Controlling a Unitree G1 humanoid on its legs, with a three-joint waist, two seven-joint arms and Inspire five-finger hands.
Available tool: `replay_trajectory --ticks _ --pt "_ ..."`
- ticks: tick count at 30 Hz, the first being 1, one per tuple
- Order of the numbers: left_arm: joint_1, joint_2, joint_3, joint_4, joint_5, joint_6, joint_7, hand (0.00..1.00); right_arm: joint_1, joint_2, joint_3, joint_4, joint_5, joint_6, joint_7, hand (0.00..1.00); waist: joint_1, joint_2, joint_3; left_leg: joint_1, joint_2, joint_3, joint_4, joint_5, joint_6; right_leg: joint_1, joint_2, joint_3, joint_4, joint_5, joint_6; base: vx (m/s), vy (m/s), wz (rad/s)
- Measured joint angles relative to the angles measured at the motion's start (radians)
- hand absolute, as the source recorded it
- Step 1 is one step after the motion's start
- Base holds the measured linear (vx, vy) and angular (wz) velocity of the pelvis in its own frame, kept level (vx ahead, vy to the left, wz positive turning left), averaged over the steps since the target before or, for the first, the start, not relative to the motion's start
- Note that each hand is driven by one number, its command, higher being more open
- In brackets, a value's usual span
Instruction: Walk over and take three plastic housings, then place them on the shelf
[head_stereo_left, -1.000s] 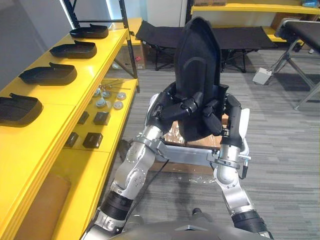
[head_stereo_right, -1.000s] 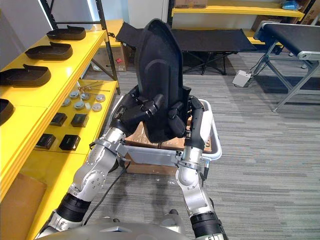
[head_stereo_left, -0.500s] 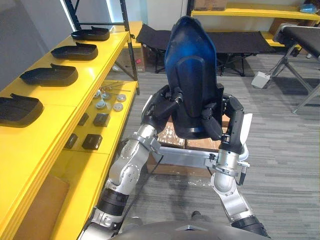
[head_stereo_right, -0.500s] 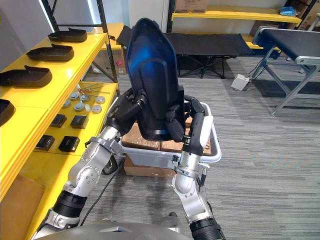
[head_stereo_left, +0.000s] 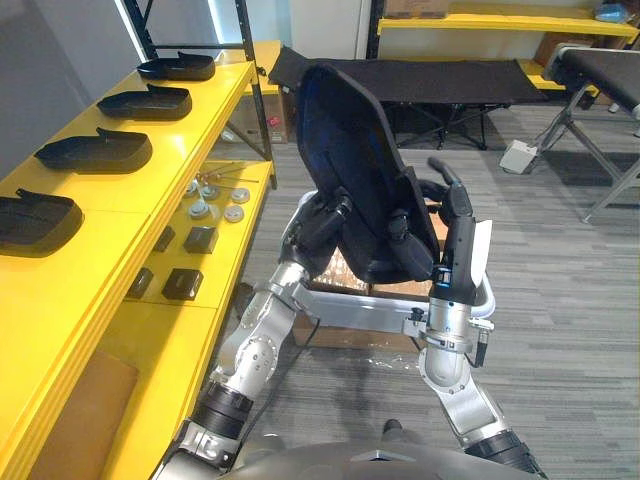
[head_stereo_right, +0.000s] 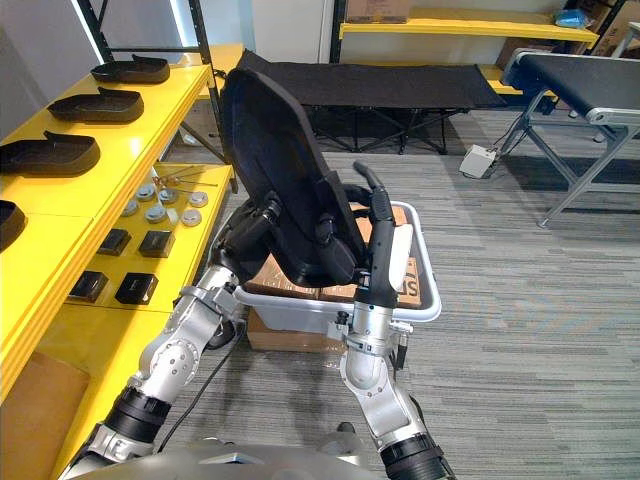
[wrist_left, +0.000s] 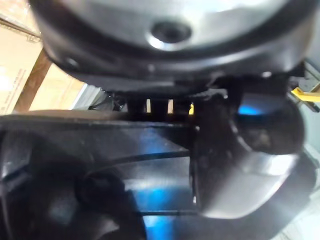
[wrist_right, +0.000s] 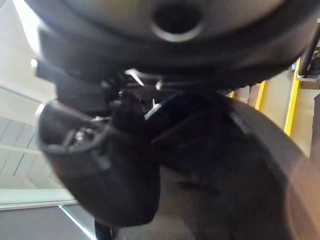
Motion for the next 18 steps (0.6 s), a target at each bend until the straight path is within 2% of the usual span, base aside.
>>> replay_trajectory --ticks 2,7,9,12,14,18 --pt "0.021 -0.002 -0.013 -0.001 0.044 -0.022 0.029 0.0 -0.003 0.0 -0.001 -0.01 0.0 0.0 0.003 1.0 0.001 0.0 0.0 -0.001 0.0 -0.002 0.0 0.0 0.0 0.001 0.0 -0.002 0.0 0.0 0.0 0.0 0.0 0.02" --pt "0.085 -0.015 -0.069 -0.021 0.414 -0.05 0.196 0.0 -0.014 0.013 0.007 -0.043 0.013 0.0 0.02 1.0 0.007 0.001 0.0 -0.003 0.0 -0.02 0.0 0.0 0.0 0.01 0.001 -0.019 -0.001 -0.004 -0.006 -0.01 -0.005 0.09" --pt "0.111 -0.027 -0.056 -0.039 0.535 -0.09 0.257 0.0 -0.01 0.027 0.007 -0.072 0.073 -0.011 0.044 1.0 0.007 0.001 0.001 -0.006 0.0 -0.024 0.0 0.0 0.0 0.01 0.002 -0.025 -0.001 -0.005 -0.008 0.0 -0.007 0.05" --pt "0.13 -0.05 0.025 -0.094 0.704 -0.167 0.37 0.0 0.016 0.051 -0.018 -0.095 0.256 -0.03 0.155 1.0 0.009 0.002 0.002 -0.008 0.0 -0.028 -0.001 0.0 0.0 0.01 0.002 -0.029 0.0 -0.009 -0.013 0.0 -0.002 0.04" --pt "0.129 -0.069 0.101 -0.158 0.834 -0.246 0.488 0.0 0.069 0.057 -0.042 -0.101 0.398 -0.032 0.26 1.0 0.008 0.002 0.002 -0.014 0.0 -0.031 -0.002 0.0 -0.001 0.01 0.002 -0.033 0.0 -0.013 -0.016 0.01 0.0 0.05" --pt "0.129 -0.087 0.181 -0.259 0.974 -0.312 0.664 0.0 0.145 0.062 -0.068 -0.099 0.527 -0.032 0.361 1.0 0.009 0.005 0.004 -0.017 0.0 -0.033 -0.004 -0.001 -0.002 0.009 0.002 -0.037 0.0 -0.014 -0.015 0.01 0.0 0.01"
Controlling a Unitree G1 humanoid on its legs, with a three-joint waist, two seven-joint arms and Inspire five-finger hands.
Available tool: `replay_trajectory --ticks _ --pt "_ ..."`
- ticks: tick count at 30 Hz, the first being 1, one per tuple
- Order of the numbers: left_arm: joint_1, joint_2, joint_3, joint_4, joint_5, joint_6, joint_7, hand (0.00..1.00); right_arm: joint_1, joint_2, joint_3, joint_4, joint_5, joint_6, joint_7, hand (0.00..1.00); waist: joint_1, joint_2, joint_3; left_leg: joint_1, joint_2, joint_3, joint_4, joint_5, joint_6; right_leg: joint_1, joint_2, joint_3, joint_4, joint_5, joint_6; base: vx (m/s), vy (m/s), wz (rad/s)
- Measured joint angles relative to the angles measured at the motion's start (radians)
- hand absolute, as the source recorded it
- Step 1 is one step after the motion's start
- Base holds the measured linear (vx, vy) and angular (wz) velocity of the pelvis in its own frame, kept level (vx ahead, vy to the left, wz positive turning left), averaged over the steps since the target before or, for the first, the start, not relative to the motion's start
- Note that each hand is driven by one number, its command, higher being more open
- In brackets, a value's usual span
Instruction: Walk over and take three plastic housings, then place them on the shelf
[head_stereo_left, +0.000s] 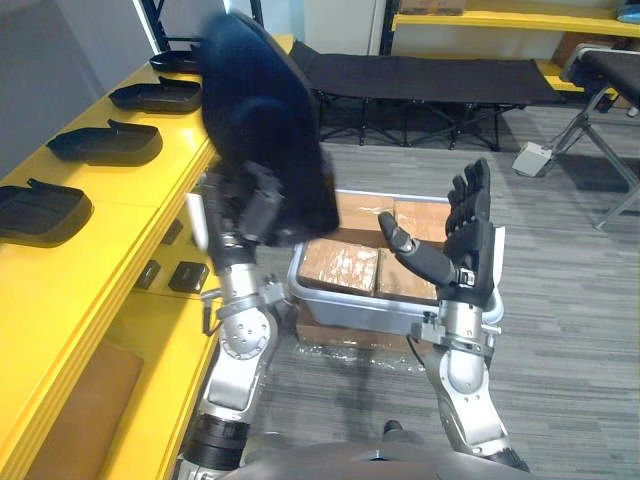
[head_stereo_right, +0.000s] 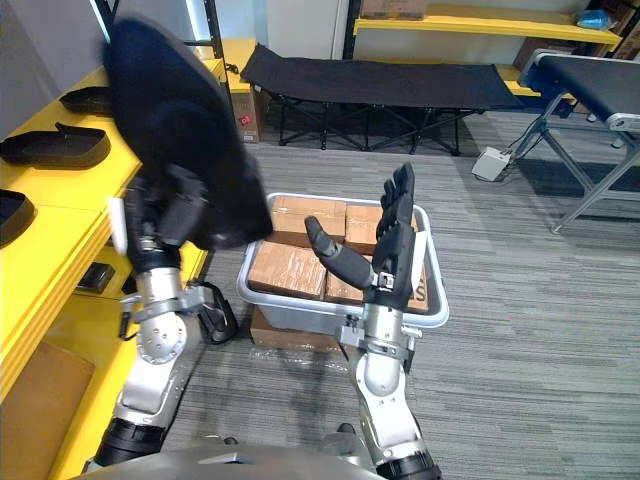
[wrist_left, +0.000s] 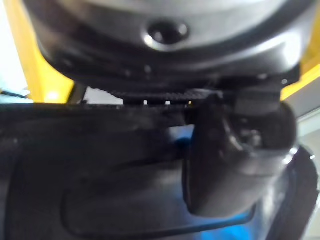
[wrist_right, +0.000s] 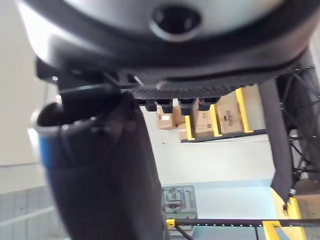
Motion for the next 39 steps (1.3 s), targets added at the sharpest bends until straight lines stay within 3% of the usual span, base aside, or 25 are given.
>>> replay_trajectory --ticks 4,8,13,18,26,30,32,33,34,36,39 --pt "0.006 -0.004 0.015 -0.01 0.05 -0.024 0.115 0.0 0.026 0.02 -0.014 0.0 0.033 0.0 0.051 1.0 -0.001 0.0 0.001 0.002 0.0 0.005 -0.008 0.0 0.0 -0.003 0.0 0.002 0.0 0.0 0.001 0.0 0.001 -0.02" --pt "0.053 -0.015 0.025 -0.01 0.045 -0.044 0.119 0.0 0.057 0.03 -0.024 0.0 0.034 0.0 0.065 1.0 -0.002 -0.001 0.001 0.003 0.0 0.017 -0.02 0.002 -0.001 -0.016 0.0 0.014 0.0 0.0 0.002 0.0 0.002 -0.09" --pt "0.151 -0.013 0.074 -0.011 -0.067 -0.099 -0.036 0.0 0.072 0.031 -0.103 0.0 0.064 0.0 0.096 1.0 -0.001 -0.002 0.001 0.019 -0.002 0.019 -0.053 0.016 -0.003 -0.013 0.0 0.009 -0.002 -0.001 0.004 0.01 -0.004 0.0" --pt "0.246 -0.013 0.153 -0.06 -0.096 -0.101 -0.113 0.0 0.067 0.029 -0.153 0.0 0.101 0.0 0.14 1.0 0.009 -0.003 0.008 0.019 -0.009 -0.028 -0.08 0.036 -0.006 0.008 -0.002 -0.041 -0.004 -0.01 0.004 0.01 -0.023 0.29" --pt "0.383 -0.044 0.39 -0.228 -0.169 -0.095 -0.241 0.0 -0.056 -0.024 -0.108 0.019 0.049 0.013 0.212 1.0 0.107 -0.004 0.018 -0.002 -0.022 -0.168 -0.097 0.065 -0.016 0.081 0.001 -0.195 0.002 -0.047 0.001 -0.01 -0.042 0.52" --pt "0.436 -0.056 0.429 -0.233 -0.218 -0.066 -0.327 0.0 -0.095 -0.024 -0.104 0.018 0.049 0.057 0.231 1.0 0.132 0.0 0.027 -0.049 -0.036 -0.24 -0.065 0.074 -0.013 0.112 0.002 -0.293 0.015 -0.07 -0.001 -0.01 -0.031 0.81" --pt "0.436 -0.056 0.429 -0.233 -0.231 -0.047 -0.389 0.0 -0.095 -0.023 -0.114 0.017 0.049 0.081 0.231 1.0 0.13 -0.005 0.036 -0.078 -0.037 -0.212 -0.059 0.089 0.013 0.145 -0.006 -0.371 0.016 -0.084 -0.003 -0.01 -0.019 1.15" --pt "0.431 -0.055 0.427 -0.233 -0.23 -0.046 -0.437 0.0 -0.095 -0.022 -0.129 0.016 0.046 0.099 0.225 1.0 0.114 -0.006 0.045 -0.095 -0.011 -0.138 -0.053 0.109 0.021 0.162 -0.011 -0.427 0.026 -0.088 0.004 0.0 0.009 1.34" --pt "0.433 -0.055 0.423 -0.233 -0.23 -0.046 -0.479 0.0 -0.094 -0.023 -0.149 0.017 0.028 0.12 0.219 1.0 0.119 -0.005 0.052 -0.092 -0.019 -0.136 -0.065 0.14 0.006 0.166 -0.025 -0.439 0.048 -0.096 0.011 0.02 0.039 1.09" --pt "0.434 -0.053 0.423 -0.233 -0.23 -0.046 -0.519 0.0 -0.095 -0.021 -0.158 0.017 0.009 0.144 0.217 1.0 0.141 -0.004 0.055 -0.088 -0.04 -0.148 -0.095 0.161 0.014 0.16 -0.042 -0.42 0.061 -0.102 0.009 0.02 0.111 0.46" --pt "0.435 -0.051 0.432 -0.233 -0.235 -0.046 -0.563 0.0 -0.088 -0.011 -0.158 0.014 -0.011 0.15 0.226 1.0 0.144 -0.009 0.059 -0.087 -0.065 -0.156 -0.108 0.161 0.025 0.149 -0.065 -0.379 0.1 -0.147 -0.011 -0.02 0.087 0.19"
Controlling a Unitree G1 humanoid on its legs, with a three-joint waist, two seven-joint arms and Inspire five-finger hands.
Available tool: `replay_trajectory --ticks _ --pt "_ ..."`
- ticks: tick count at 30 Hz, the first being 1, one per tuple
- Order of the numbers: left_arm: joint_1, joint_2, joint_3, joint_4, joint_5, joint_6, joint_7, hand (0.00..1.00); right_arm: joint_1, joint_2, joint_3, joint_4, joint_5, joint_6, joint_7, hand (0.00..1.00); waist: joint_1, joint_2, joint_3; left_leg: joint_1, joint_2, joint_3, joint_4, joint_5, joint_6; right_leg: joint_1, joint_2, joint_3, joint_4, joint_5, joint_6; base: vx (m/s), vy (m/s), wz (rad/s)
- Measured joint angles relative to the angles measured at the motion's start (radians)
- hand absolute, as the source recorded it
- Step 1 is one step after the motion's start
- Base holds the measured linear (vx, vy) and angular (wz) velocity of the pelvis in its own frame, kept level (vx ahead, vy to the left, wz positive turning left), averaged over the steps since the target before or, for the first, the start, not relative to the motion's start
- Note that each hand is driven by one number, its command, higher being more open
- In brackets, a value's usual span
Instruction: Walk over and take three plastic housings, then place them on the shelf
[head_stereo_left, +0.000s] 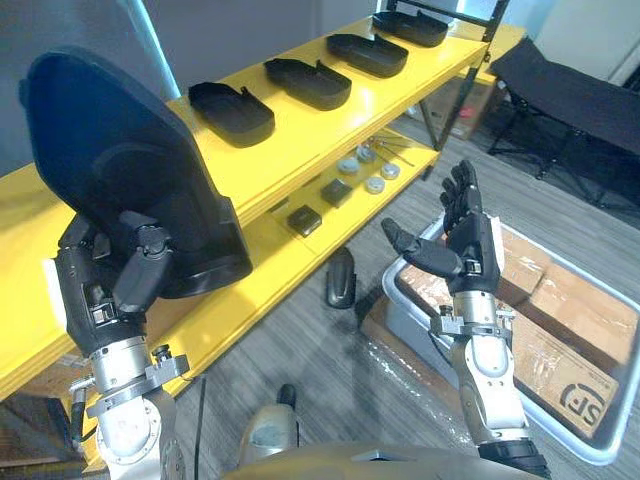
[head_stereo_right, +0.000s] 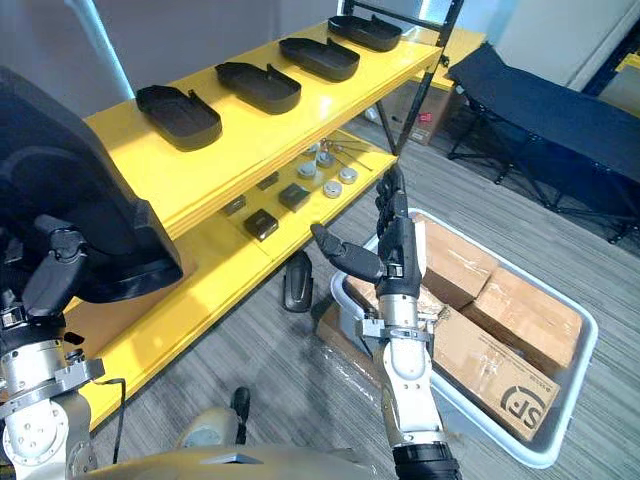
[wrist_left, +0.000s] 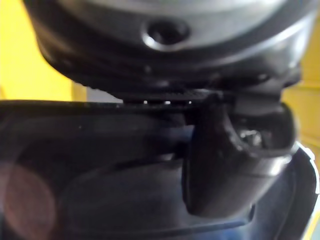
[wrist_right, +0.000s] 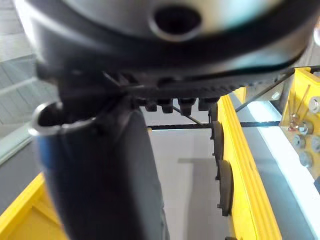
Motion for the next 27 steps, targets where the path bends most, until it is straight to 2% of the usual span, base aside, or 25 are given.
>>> replay_trajectory --ticks 2,4,5,6,7,8,11,16,18,19,20,21,22,23,24,25,26,27 --pt "-0.001 0.012 -0.001 0.0 -0.003 0.0 -0.033 0.0 0.035 0.008 -0.009 -0.03 0.0 0.0 0.0 1.0 -0.012 -0.006 0.006 -0.001 -0.017 -0.008 -0.007 -0.004 0.002 -0.029 0.002 0.091 0.05 -0.077 0.011 -0.08 0.012 0.33" --pt "-0.005 0.026 -0.01 0.0 -0.005 -0.001 -0.097 0.0 0.092 0.032 -0.044 -0.072 0.001 -0.001 -0.007 1.0 -0.059 -0.012 0.016 -0.002 -0.041 -0.032 -0.022 0.018 0.015 -0.062 0.03 0.223 0.117 -0.151 -0.016 -0.07 -0.05 0.84" --pt "-0.009 0.039 -0.028 0.001 -0.011 -0.001 -0.118 0.0 0.115 0.044 -0.066 -0.073 0.002 -0.003 -0.015 1.0 -0.069 -0.012 0.019 0.0 -0.054 -0.052 -0.032 0.038 0.018 -0.069 0.035 0.258 0.139 -0.168 -0.029 0.0 -0.048 0.71" --pt "-0.013 0.048 -0.04 0.001 -0.016 -0.001 -0.126 0.0 0.126 0.049 -0.077 -0.073 0.003 -0.003 -0.021 1.0 -0.071 -0.01 0.021 -0.003 -0.057 -0.058 -0.033 0.047 0.01 -0.07 0.036 0.269 0.144 -0.164 -0.025 0.04 -0.037 0.5" --pt "-0.026 0.065 -0.061 0.001 -0.02 -0.001 -0.133 0.0 0.145 0.053 -0.097 -0.072 0.003 -0.003 -0.023 1.0 -0.074 -0.007 0.025 -0.017 -0.062 -0.078 -0.028 0.057 0.007 -0.066 0.042 0.273 0.143 -0.148 -0.001 0.04 -0.02 0.52" --pt "-0.04 0.078 -0.079 0.001 -0.019 -0.001 -0.132 0.0 0.155 0.054 -0.113 -0.072 0.003 -0.004 -0.022 1.0 -0.087 -0.002 0.029 -0.034 -0.064 -0.1 -0.017 0.06 0.006 -0.066 0.05 0.278 0.142 -0.142 0.009 0.02 -0.012 0.54" --pt "-0.053 0.085 -0.107 0.001 -0.02 0.0 -0.095 0.0 0.147 0.047 -0.125 -0.072 0.002 -0.015 -0.018 1.0 -0.085 0.009 0.05 -0.036 -0.056 -0.108 -0.005 0.06 0.005 -0.06 0.064 0.294 0.142 -0.142 0.009 -0.04 -0.018 0.13" --pt "-0.051 0.074 -0.117 0.022 -0.034 0.0 -0.028 0.0 0.147 0.04 -0.131 -0.074 0.004 -0.04 -0.001 1.0 -0.087 0.052 0.087 -0.039 -0.041 -0.104 0.006 0.047 -0.001 -0.06 0.079 0.296 0.151 -0.162 -0.012 -0.11 -0.01 -0.01" --pt "-0.051 0.074 -0.116 0.033 -0.033 -0.001 -0.007 0.0 0.147 0.038 -0.128 -0.074 0.038 -0.044 0.002 1.0 -0.087 0.048 0.106 -0.04 -0.028 -0.063 0.034 0.035 0.008 -0.059 0.067 0.289 0.17 -0.183 -0.02 -0.12 0.02 0.16" --pt "-0.051 0.073 -0.116 0.039 -0.033 -0.001 -0.001 0.0 0.146 0.038 -0.126 -0.074 0.042 -0.048 0.002 1.0 -0.086 0.04 0.11 -0.054 -0.022 -0.043 0.068 0.021 0.019 -0.058 0.063 0.286 0.173 -0.187 -0.02 -0.07 0.057 0.15" --pt "-0.049 0.073 -0.114 0.042 -0.033 -0.001 0.009 0.0 0.143 0.038 -0.126 -0.075 0.042 -0.058 0.0 1.0 -0.082 0.05 0.111 -0.084 -0.01 -0.023 0.144 -0.011 0.034 -0.055 0.066 0.284 0.186 -0.196 -0.017 -0.03 0.087 0.08" --pt "-0.044 0.069 -0.099 0.045 -0.033 -0.001 0.016 0.0 0.142 0.045 -0.123 -0.08 0.044 -0.06 0.001 1.0 -0.073 0.05 0.115 -0.094 -0.018 -0.017 0.198 -0.053 0.016 -0.033 0.061 0.275 0.202 -0.221 -0.004 0.0 0.056 0.08" --pt "-0.044 0.064 -0.092 0.045 -0.032 -0.001 0.017 0.0 0.141 0.051 -0.121 -0.082 0.045 -0.061 0.002 1.0 -0.07 0.03 0.116 -0.096 -0.026 -0.012 0.207 -0.06 0.021 -0.03 0.045 0.276 0.201 -0.231 -0.007 0.06 0.126 0.18" --pt "-0.051 0.061 -0.084 0.042 -0.032 -0.001 0.018 0.0 0.137 0.067 -0.121 -0.088 0.064 -0.064 0.007 1.0 -0.064 0.018 0.109 -0.116 -0.034 0.003 0.263 -0.089 0.05 -0.031 0.028 0.27 0.203 -0.242 -0.004 0.12 0.153 0.23" --pt "-0.052 0.057 -0.067 0.038 -0.028 -0.001 0.018 0.0 0.127 0.077 -0.12 -0.093 0.086 -0.075 0.01 1.0 -0.058 0.019 0.107 -0.142 -0.036 0.037 0.391 -0.168 0.083 -0.015 0.023 0.267 0.207 -0.254 -0.008 0.23 0.218 0.28" --pt "-0.054 0.056 -0.043 0.041 -0.029 -0.002 0.017 0.0 0.127 0.084 -0.119 -0.095 0.102 -0.089 0.02 1.0 -0.059 0.019 0.103 -0.135 -0.04 0.056 0.416 -0.236 0.073 0.0 0.014 0.269 0.27 -0.257 0.001 0.23 0.144 0.29" --pt "-0.055 0.048 -0.034 0.043 -0.031 -0.002 0.019 0.0 0.127 0.084 -0.118 -0.095 0.106 -0.091 0.02 1.0 -0.057 0.017 0.1 -0.138 -0.056 0.043 0.429 -0.252 0.079 -0.035 -0.003 0.288 0.358 -0.248 -0.011 0.26 0.184 0.53" --pt "-0.058 0.043 -0.029 0.042 -0.032 -0.002 0.023 0.0 0.13 0.087 -0.113 -0.096 0.105 -0.092 0.021 1.0 -0.068 0.013 0.091 -0.14 -0.077 0.02 0.434 -0.258 0.088 -0.105 -0.018 0.32 0.496 -0.203 -0.054 0.24 0.195 0.82"
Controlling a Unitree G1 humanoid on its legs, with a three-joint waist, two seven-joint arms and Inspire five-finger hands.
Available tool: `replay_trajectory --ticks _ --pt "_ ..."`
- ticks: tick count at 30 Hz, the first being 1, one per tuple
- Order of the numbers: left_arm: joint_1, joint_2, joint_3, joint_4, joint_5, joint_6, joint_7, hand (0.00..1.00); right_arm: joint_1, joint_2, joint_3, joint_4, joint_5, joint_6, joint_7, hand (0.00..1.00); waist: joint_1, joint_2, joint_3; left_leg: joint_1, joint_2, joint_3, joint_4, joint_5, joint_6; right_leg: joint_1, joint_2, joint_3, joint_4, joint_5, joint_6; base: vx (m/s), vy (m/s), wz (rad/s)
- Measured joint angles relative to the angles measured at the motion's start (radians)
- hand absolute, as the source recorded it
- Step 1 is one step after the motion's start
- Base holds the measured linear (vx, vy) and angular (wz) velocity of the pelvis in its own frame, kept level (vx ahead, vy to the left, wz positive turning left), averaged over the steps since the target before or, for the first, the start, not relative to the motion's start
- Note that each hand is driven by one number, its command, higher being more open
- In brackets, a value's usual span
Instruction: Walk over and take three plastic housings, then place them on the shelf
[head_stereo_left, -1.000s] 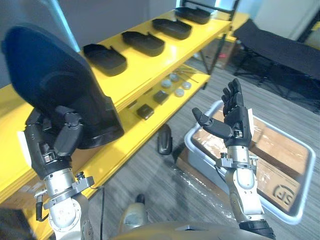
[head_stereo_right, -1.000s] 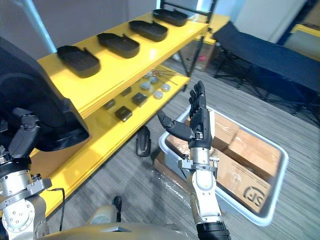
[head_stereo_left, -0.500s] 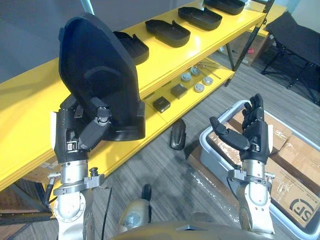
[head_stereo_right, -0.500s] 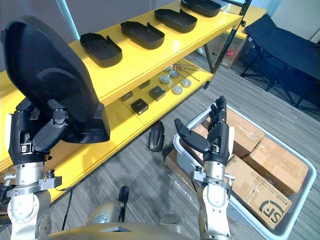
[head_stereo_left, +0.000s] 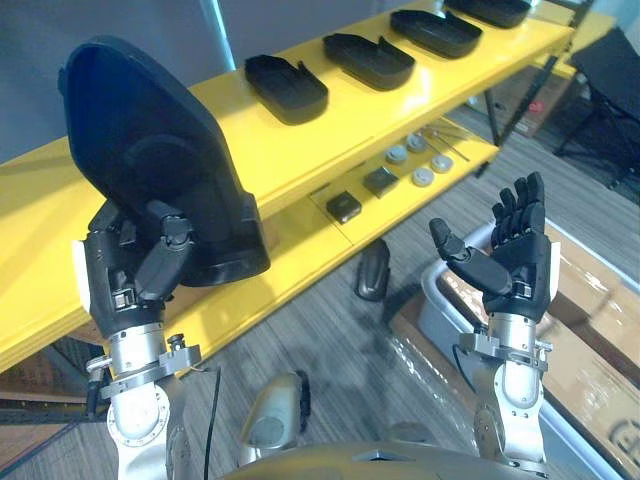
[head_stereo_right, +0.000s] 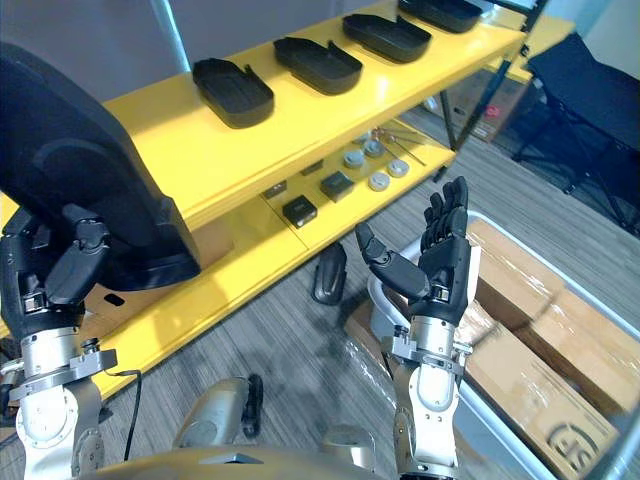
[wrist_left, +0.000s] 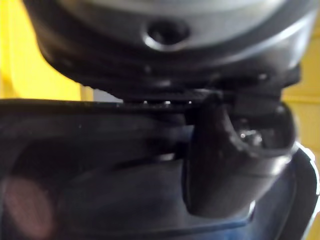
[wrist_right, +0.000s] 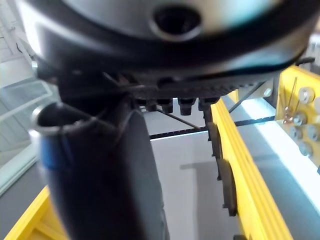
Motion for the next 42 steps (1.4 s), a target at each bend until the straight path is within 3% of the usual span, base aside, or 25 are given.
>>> replay_trajectory --ticks 1,2,4,5,6,8,10,11,13,14,16,18,19,21,25,30,34,38,42 --pt "-0.007 0.008 0.004 -0.004 0.003 0.0 -0.003 0.0 -0.002 0.004 -0.001 0.0 -0.004 0.0 -0.001 1.0 0.0 0.0 -0.002 0.008 -0.014 -0.03 -0.007 0.0 0.012 -0.076 -0.002 0.037 0.139 0.095 -0.04 0.32 0.229 0.99" --pt "-0.008 0.017 0.009 -0.009 0.004 -0.006 -0.002 0.0 -0.008 0.006 -0.006 0.0 -0.009 -0.003 0.0 1.0 0.005 -0.006 -0.006 0.029 -0.027 -0.055 -0.025 0.0 0.027 -0.124 0.003 0.083 0.239 0.176 -0.027 0.3 0.143 0.83" --pt "-0.012 0.011 0.022 -0.011 -0.001 -0.007 0.016 0.0 -0.037 0.005 -0.004 0.0 -0.04 -0.008 0.023 1.0 0.004 -0.001 -0.004 0.073 -0.034 -0.099 -0.051 -0.004 0.037 -0.158 0.043 0.108 0.282 0.102 -0.029 0.33 0.055 0.69" --pt "-0.013 0.01 0.033 -0.011 -0.004 -0.007 0.027 0.0 -0.061 0.003 -0.004 0.0 -0.046 -0.011 0.042 1.0 0.005 0.005 -0.006 0.114 -0.033 -0.127 -0.085 -0.001 0.039 -0.175 0.075 0.104 0.233 0.061 -0.029 0.33 0.021 0.6" --pt "-0.015 0.01 0.036 -0.011 -0.004 -0.007 0.029 0.0 -0.073 -0.001 -0.004 0.0 -0.046 -0.014 0.053 1.0 0.005 0.008 -0.005 0.136 -0.029 -0.139 -0.104 0.001 0.037 -0.184 0.095 0.103 0.19 0.046 -0.028 0.32 -0.01 0.52" --pt "-0.04 0.01 0.033 -0.011 -0.005 -0.008 0.034 0.0 -0.093 -0.027 -0.012 -0.013 -0.043 -0.045 0.082 1.0 0.005 0.028 -0.017 0.193 -0.014 -0.198 -0.153 0.002 0.028 -0.234 0.183 0.134 -0.006 0.037 -0.025 0.27 -0.033 0.71" --pt "-0.056 0.011 0.018 -0.012 -0.004 -0.01 0.035 0.0 -0.092 -0.037 -0.016 -0.044 -0.043 -0.055 0.082 1.0 0.002 0.032 -0.019 0.214 -0.015 -0.238 -0.161 -0.005 0.015 -0.263 0.214 0.179 -0.106 0.053 -0.005 0.24 -0.082 0.88" --pt "-0.064 0.013 -0.01 -0.012 -0.003 -0.01 0.035 0.0 -0.078 -0.045 -0.017 -0.083 -0.043 -0.058 0.073 1.0 -0.001 0.024 -0.023 0.232 -0.025 -0.272 -0.16 -0.016 -0.004 -0.276 0.219 0.213 -0.181 0.086 0.021 0.29 -0.17 1.11" --pt "-0.061 0.02 -0.036 -0.016 -0.001 -0.01 0.033 0.0 -0.069 -0.046 -0.014 -0.119 -0.044 -0.059 0.067 1.0 -0.005 -0.01 -0.043 0.244 -0.044 -0.278 -0.163 -0.03 -0.024 -0.267 0.195 0.221 -0.218 0.167 0.015 0.24 -0.208 0.99" --pt "-0.047 0.031 -0.043 -0.033 -0.001 -0.01 0.032 0.0 -0.072 -0.048 -0.009 -0.147 -0.044 -0.06 0.067 1.0 -0.003 -0.057 -0.072 0.243 -0.065 -0.266 -0.163 -0.056 -0.039 -0.256 0.165 0.219 -0.25 0.24 0.015 0.24 -0.291 0.7" --pt "-0.023 0.007 -0.044 -0.037 -0.002 -0.012 0.017 0.0 -0.1 -0.102 -0.014 -0.164 -0.043 -0.076 0.067 1.0 0.008 -0.007 -0.092 0.22 0.014 -0.254 -0.098 -0.116 -0.078 -0.201 0.218 0.151 -0.321 0.228 0.005 0.22 -0.297 0.51" --pt "-0.022 0.006 -0.033 -0.038 0.0 -0.013 0.005 0.0 -0.123 -0.133 -0.03 -0.164 -0.044 -0.079 0.068 1.0 0.011 0.01 -0.102 0.218 0.073 -0.216 -0.116 -0.119 -0.086 -0.168 0.251 0.118 -0.384 0.248 -0.017 0.13 -0.185 0.35" --pt "-0.023 0.007 -0.029 -0.038 0.0 -0.013 -0.001 0.0 -0.136 -0.14 -0.044 -0.164 -0.046 -0.079 0.068 1.0 0.007 0.012 -0.104 0.217 0.109 -0.172 -0.138 -0.11 -0.098 -0.154 0.258 0.103 -0.409 0.262 -0.027 0.14 -0.193 0.49" --pt "-0.046 0.007 -0.036 -0.037 0.0 -0.012 -0.032 0.0 -0.149 -0.141 -0.123 -0.162 -0.049 -0.079 0.042 1.0 -0.025 0.013 -0.104 0.21 0.205 0.012 -0.192 -0.047 -0.114 -0.133 0.243 0.041 -0.441 0.27 -0.035 0.09 -0.113 0.73" --pt "-0.094 0.013 -0.052 -0.035 0.0 -0.006 -0.083 0.0 -0.15 -0.138 -0.23 -0.163 -0.083 -0.078 -0.032 1.0 -0.042 0.017 -0.105 0.24 0.16 0.038 -0.292 0.019 -0.111 -0.111 0.195 0.014 -0.476 0.283 -0.014 0.02 0.041 0.35" --pt "-0.123 0.047 -0.054 -0.033 -0.002 0.069 -0.149 0.0 -0.107 -0.114 -0.284 -0.205 -0.062 -0.074 -0.018 1.0 -0.055 0.032 -0.114 0.283 0.127 0.047 -0.344 0.036 -0.1 -0.067 0.167 0.018 -0.523 0.304 0.009 -0.02 0.078 0.01" --pt "-0.154 0.071 -0.058 0.024 -0.049 0.186 -0.171 0.0 -0.094 -0.08 -0.266 -0.229 0.005 -0.071 0.101 1.0 -0.076 0.042 -0.12 0.29 0.12 0.078 -0.347 0.038 -0.097 -0.066 0.16 0.041 -0.538 0.323 0.016 -0.04 0.045 -0.16" --pt "-0.251 0.078 -0.072 0.236 -0.13 0.321 -0.105 0.0 -0.081 -0.081 -0.199 -0.226 0.064 -0.052 0.249 1.0 -0.093 0.049 -0.125 0.318 0.11 0.107 -0.379 0.05 -0.092 -0.062 0.154 0.071 -0.548 0.338 0.023 -0.04 0.028 -0.19" --pt "-0.299 0.077 -0.082 0.358 -0.217 0.367 -0.056 0.0 -0.08 -0.086 -0.134 -0.174 0.077 -0.028 0.322 1.0 -0.105 0.047 -0.125 0.318 0.108 0.121 -0.385 0.053 -0.091 -0.065 0.154 0.082 -0.564 0.352 0.023 -0.04 0.016 -0.1"
